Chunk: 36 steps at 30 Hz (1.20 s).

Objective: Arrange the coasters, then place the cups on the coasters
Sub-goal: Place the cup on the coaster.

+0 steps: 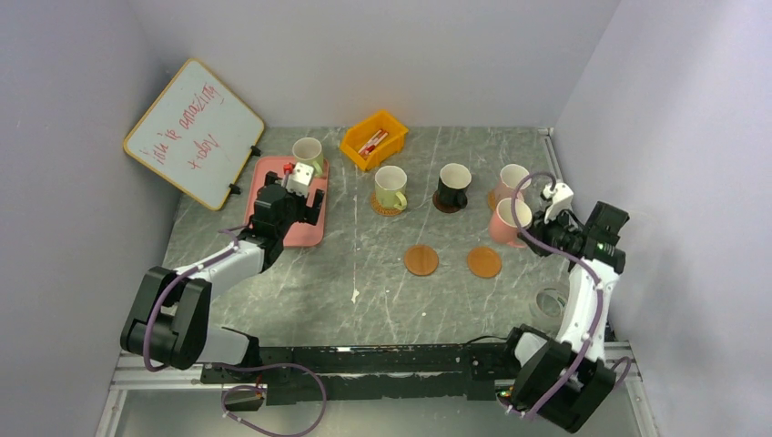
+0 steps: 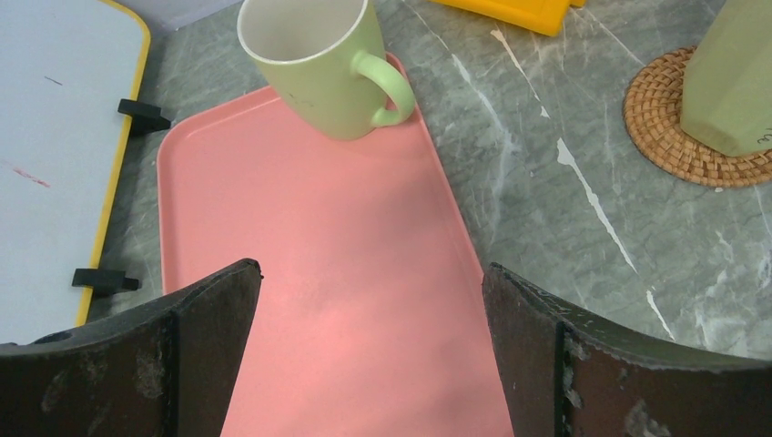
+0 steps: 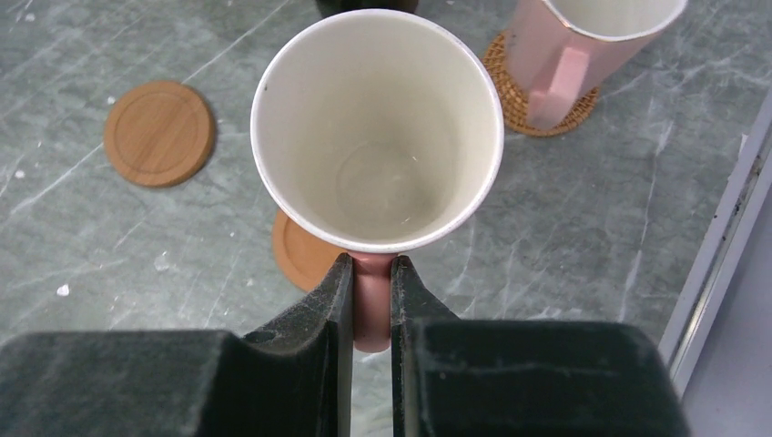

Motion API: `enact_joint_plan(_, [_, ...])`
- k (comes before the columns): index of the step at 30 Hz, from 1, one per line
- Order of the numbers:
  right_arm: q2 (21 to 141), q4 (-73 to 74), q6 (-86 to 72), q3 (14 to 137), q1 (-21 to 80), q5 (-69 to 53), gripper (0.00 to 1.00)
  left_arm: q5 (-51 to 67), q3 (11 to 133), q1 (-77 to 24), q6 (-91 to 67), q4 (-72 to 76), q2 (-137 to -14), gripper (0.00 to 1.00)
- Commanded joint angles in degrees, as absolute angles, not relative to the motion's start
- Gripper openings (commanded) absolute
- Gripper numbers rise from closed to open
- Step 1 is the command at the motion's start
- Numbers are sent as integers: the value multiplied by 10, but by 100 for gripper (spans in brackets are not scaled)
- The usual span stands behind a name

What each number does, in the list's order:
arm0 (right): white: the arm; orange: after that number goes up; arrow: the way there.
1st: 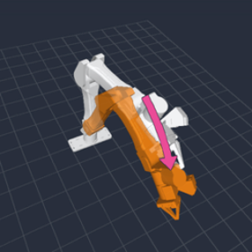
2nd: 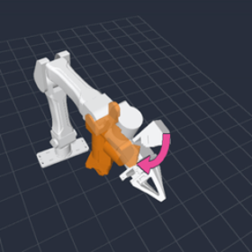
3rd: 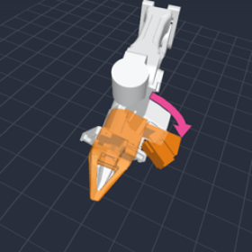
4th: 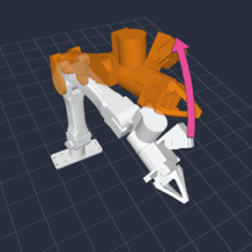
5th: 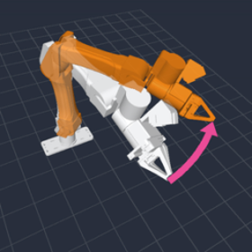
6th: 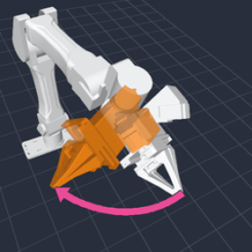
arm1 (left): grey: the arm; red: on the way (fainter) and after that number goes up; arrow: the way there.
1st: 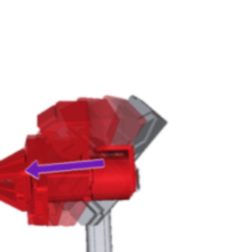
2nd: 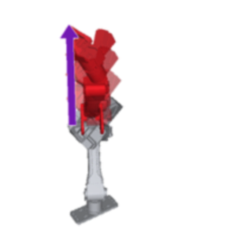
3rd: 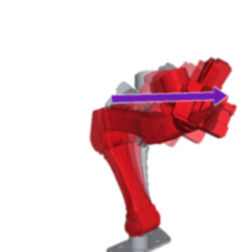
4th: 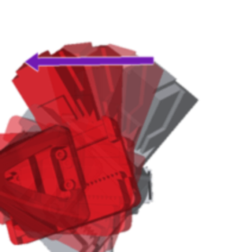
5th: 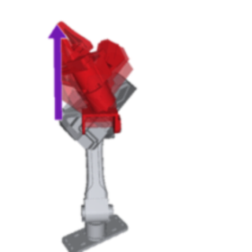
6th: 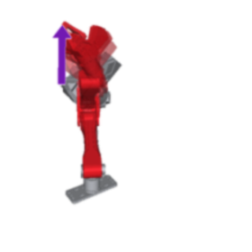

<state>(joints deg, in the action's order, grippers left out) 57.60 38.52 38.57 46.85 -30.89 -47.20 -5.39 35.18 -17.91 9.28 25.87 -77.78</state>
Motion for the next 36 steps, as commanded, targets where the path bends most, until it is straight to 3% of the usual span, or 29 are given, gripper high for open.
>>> enact_joint_plan(1, [489, 389, 446, 455, -309, -540, 0, -43, 373, -177, 87, 278, -786, 96])
enact_joint_plan(17, [510, 450, 549, 412, -309, -559, 0, -42, 371, -177, 89, 277, -781, 96])
enact_joint_plan(24, [473, 370, 493, 368, -309, -549, 0, -43, 373, -176, 89, 274, -786, 96])
enact_joint_plan(29, [502, 417, 552, 381, -310, -554, 0, -43, 370, -176, 90, 277, -783, 96])
enact_joint_plan(36, [507, 372, 530, 354, -310, -559, 0, -43, 373, -175, 90, 276, -789, 96])
